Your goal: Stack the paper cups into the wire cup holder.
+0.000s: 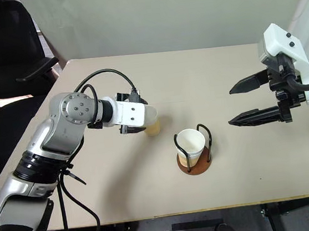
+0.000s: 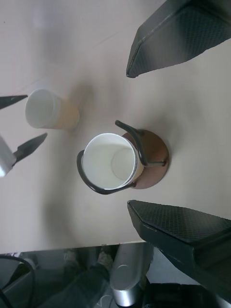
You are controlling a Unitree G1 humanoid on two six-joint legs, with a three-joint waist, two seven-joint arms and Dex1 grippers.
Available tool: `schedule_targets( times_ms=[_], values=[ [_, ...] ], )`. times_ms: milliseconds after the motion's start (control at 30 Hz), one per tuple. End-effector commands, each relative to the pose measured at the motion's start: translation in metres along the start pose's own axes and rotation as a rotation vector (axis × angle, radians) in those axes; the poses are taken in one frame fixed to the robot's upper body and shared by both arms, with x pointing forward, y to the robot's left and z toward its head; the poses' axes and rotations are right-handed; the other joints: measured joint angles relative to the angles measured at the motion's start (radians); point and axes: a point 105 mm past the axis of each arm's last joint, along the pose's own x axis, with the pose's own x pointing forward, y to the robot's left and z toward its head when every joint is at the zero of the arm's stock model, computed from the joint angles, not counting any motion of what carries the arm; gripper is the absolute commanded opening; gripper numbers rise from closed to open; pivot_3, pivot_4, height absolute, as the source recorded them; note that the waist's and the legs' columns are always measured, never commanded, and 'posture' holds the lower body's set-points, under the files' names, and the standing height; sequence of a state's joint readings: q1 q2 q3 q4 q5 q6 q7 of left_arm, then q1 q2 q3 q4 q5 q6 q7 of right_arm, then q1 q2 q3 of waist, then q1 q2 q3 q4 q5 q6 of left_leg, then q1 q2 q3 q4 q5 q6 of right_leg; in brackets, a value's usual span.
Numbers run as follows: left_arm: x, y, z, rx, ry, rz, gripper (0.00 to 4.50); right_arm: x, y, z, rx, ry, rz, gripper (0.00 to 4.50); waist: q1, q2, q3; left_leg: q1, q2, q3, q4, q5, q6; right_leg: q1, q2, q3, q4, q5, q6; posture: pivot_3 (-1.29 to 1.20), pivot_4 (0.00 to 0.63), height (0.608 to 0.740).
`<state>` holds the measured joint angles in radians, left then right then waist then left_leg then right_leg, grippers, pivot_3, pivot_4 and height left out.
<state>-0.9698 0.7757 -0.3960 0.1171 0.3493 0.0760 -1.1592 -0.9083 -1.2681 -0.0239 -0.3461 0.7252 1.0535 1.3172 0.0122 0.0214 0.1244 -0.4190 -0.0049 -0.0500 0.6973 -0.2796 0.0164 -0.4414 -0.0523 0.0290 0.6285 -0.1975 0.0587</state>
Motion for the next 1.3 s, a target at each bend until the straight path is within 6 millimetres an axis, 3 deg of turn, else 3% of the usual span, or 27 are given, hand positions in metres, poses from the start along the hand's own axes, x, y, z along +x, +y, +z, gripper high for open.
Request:
schedule_targets(
  times_ms=[33, 267, 667, 1033, 1300],
  values=[
    [0.0, 0.012, -0.003, 0.038, 0.023, 0.042, 4.17, -0.01, 0.002, 0.009, -0.048, -0.018, -0.028, 4.22, 0.0, 0.0, 0.0, 0.0, 0.0, 0.0, 0.0, 0.0, 0.0, 0.0, 0.0, 0.0, 0.0, 0.0, 0.0, 0.0, 0.15, 0.74],
    [0.016, 0.005, -0.007, 0.046, 0.026, -0.009, 4.17, -0.013, 0.002, 0.007, -0.054, -0.007, -0.046, 4.22, 0.002, 0.0, 0.0, 0.0, 0.0, 0.0, 0.0, 0.0, 0.0, 0.0, 0.0, 0.0, 0.0, 0.0, 0.0, 0.0, 0.15, 0.74],
    [0.019, 0.004, -0.004, 0.092, -0.006, -0.053, 0.05, -0.016, 0.001, 0.003, -0.039, -0.025, -0.075, 4.27, 0.003, 0.0, 0.0, 0.0, 0.0, 0.0, 0.0, 0.0, 0.0, 0.0, 0.0, 0.0, 0.0, 0.0, 0.0, 0.0, 0.15, 0.74],
    [0.002, -0.003, -0.003, 0.081, -0.076, -0.146, 0.05, -0.022, 0.001, -0.003, -0.066, -0.081, -0.082, 4.27, 0.004, 0.0, 0.0, 0.0, 0.0, 0.001, 0.0, 0.0, 0.0, 0.0, 0.0, 0.0, 0.0, 0.0, 0.0, 0.0, 0.15, 0.74],
    [-0.04, 0.017, 0.033, 0.042, -0.285, -0.217, 0.05, -0.042, -0.002, -0.025, 0.051, -0.05, -0.131, 4.27, 0.013, 0.0, 0.0, -0.001, 0.0, 0.001, 0.001, 0.0, 0.0, 0.0, 0.0, 0.0, 0.0, 0.0, 0.001, 0.0, 0.15, 0.74]
  ],
)
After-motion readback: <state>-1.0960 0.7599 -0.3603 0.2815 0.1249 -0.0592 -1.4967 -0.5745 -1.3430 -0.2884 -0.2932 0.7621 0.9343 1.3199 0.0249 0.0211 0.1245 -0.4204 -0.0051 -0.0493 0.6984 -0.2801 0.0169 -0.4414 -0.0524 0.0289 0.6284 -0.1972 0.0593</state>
